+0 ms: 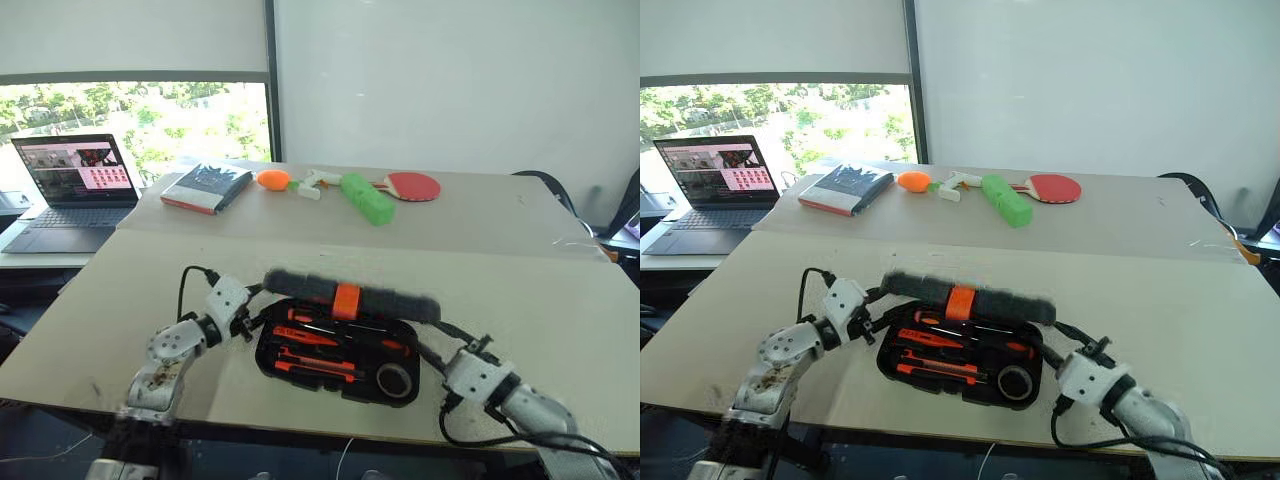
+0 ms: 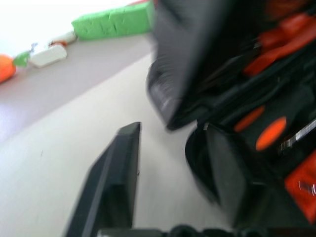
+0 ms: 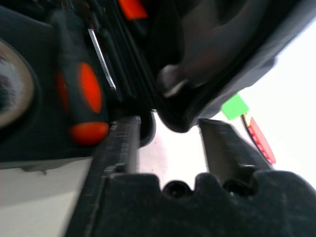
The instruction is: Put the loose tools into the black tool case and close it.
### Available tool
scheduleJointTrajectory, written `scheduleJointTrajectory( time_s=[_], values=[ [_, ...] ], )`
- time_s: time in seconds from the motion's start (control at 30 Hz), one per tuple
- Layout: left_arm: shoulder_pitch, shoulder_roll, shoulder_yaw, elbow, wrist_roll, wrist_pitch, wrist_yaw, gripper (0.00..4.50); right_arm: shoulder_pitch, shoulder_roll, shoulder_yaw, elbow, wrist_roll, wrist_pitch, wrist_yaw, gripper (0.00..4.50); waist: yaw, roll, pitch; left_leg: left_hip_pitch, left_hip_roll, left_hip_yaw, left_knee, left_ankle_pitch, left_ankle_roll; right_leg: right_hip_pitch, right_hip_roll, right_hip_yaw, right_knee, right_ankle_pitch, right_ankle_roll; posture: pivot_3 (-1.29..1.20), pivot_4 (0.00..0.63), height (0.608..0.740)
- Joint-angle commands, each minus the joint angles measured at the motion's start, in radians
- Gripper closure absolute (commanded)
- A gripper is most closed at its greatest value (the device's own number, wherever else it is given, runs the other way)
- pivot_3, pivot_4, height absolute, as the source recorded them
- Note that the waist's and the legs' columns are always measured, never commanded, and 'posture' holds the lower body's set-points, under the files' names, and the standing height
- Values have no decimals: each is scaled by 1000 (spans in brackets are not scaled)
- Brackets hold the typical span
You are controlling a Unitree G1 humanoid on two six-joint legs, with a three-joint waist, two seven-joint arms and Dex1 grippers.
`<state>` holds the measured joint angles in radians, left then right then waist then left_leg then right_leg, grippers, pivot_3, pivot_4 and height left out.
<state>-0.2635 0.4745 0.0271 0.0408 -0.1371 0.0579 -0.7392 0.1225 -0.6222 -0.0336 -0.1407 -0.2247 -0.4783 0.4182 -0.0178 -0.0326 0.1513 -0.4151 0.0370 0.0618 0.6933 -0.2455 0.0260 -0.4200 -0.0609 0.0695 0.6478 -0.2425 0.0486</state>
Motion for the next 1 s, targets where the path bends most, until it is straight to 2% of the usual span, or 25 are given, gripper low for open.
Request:
scheduleJointTrajectory(
  time_s=[0.03, 0.07, 0.1, 0.13, 0.23, 0.37, 0.43, 0.5, 0.6, 0.63, 0.67, 0.73, 0.8, 0.87, 0.97, 1.0],
  values=[
    [67, 68, 79, -120, -50, 46, -11, 632, 83, -47, -68, -134, 54, 8, 41, 841, 2, 0, 0, 0, 0, 0, 0, 0, 0, 0, 0, 0, 0, 0, 0, 0, 150, 736],
    [96, 96, 103, -144, -63, 62, -21, 225, 119, -68, -89, -175, 83, 26, 67, 441, 3, 0, 0, 0, 0, 0, 0, 0, 0, 1, 0, 0, 0, 0, 0, 0, 150, 736],
    [117, 114, 117, -161, -72, 72, -26, 15, 145, -81, -102, -202, 101, 37, 85, 160, 3, 0, 0, 0, 1, 0, 0, 0, 0, 0, 0, 0, 0, 0, 0, 0, 150, 736],
    [141, 142, 145, -180, -95, 101, -40, 0, 197, -108, -118, -250, 168, 82, 133, 35, 3, 0, 0, 0, 1, 0, 0, 0, 0, 0, 0, 0, 0, 0, 0, 0, 150, 736],
    [196, 265, 253, -192, -196, 259, -115, 0, 411, -204, -197, -418, 418, 275, 304, 35, 8, 0, 0, 1, 5, 1, 0, 0, 0, 1, 0, -1, 0, -1, -1, 0, 150, 736],
    [151, 365, 248, -109, -224, 315, -199, 0, 515, -252, -205, -514, 531, 419, 385, 35, 7, -3, -1, 5, 9, 1, -1, 0, 0, 3, 2, -3, -1, -3, -5, 0, 150, 736],
    [79, 372, 204, -48, -203, 305, -216, 0, 511, -257, -177, -533, 546, 468, 406, 35, 8, -3, 0, 11, 9, 3, -1, 0, -1, 10, 1, -3, -1, -8, -9, 0, 150, 736],
    [-11, 356, 146, 9, -181, 287, -239, 0, 497, -262, -145, -544, 556, 506, 430, 35, 14, -5, 0, 16, 9, 4, -1, 0, -1, 14, 1, -3, -2, -11, -5, 0, 150, 736],
    [-158, 316, 51, 118, -139, 243, -280, 0, 444, -262, -100, -552, 562, 565, 447, 714, 21, -7, -1, 16, 9, 5, 0, 0, -1, 15, 1, -3, -2, -11, -6, 0, 150, 736],
    [-207, 300, 18, 159, -118, 210, -299, 548, 421, -269, -78, -551, 551, 578, 459, 1123, 22, -8, -1, 16, 9, 5, 0, 0, -1, 14, 1, -3, -3, -10, -7, 0, 150, 736],
    [-248, 287, -12, 195, -102, 187, -318, 800, 399, -273, -60, -548, 537, 584, 468, 1425, 24, -8, -1, 15, 8, 7, 0, 0, -1, 14, 1, -3, -3, -6, -9, 0, 150, 736],
    [-329, 261, -62, 267, -72, 150, -349, 1642, 352, -276, -29, -540, 521, 608, 472, 2219, 24, -8, -1, 13, 6, 9, -1, -2, -2, 13, 2, -3, -3, -4, -5, 0, 150, 736],
    [-410, 227, -108, 355, -39, 105, -378, 2208, 303, -271, 0, -529, 513, 635, 470, 2698, 24, -9, -1, 10, 6, 9, -1, -2, -2, 11, 4, -3, -3, -5, -5, 0, 150, 736],
    [-492, 186, -155, 452, -1, 41, -412, 3070, 252, -263, 37, -512, 493, 647, 471, 3570, 26, -9, -1, 7, 6, 9, -1, -2, -2, 8, 5, -3, -3, -5, -5, 0, 150, 736],
    [-576, 135, -188, 573, 36, -35, -437, 4236, 200, -250, 76, -489, 472, 662, 468, 4500, 29, -9, -1, 4, 5, 8, 0, -2, -2, 6, 5, -3, -3, -5, -5, 0, 150, 736],
    [-598, 120, -196, 610, 47, -56, -442, 4447, 186, -245, 85, -482, 468, 667, 468, 4500, 29, -9, -1, 3, 5, 8, 0, -2, -2, 5, 5, -3, -3, -5, -5, 0, 150, 736]
  ],
)
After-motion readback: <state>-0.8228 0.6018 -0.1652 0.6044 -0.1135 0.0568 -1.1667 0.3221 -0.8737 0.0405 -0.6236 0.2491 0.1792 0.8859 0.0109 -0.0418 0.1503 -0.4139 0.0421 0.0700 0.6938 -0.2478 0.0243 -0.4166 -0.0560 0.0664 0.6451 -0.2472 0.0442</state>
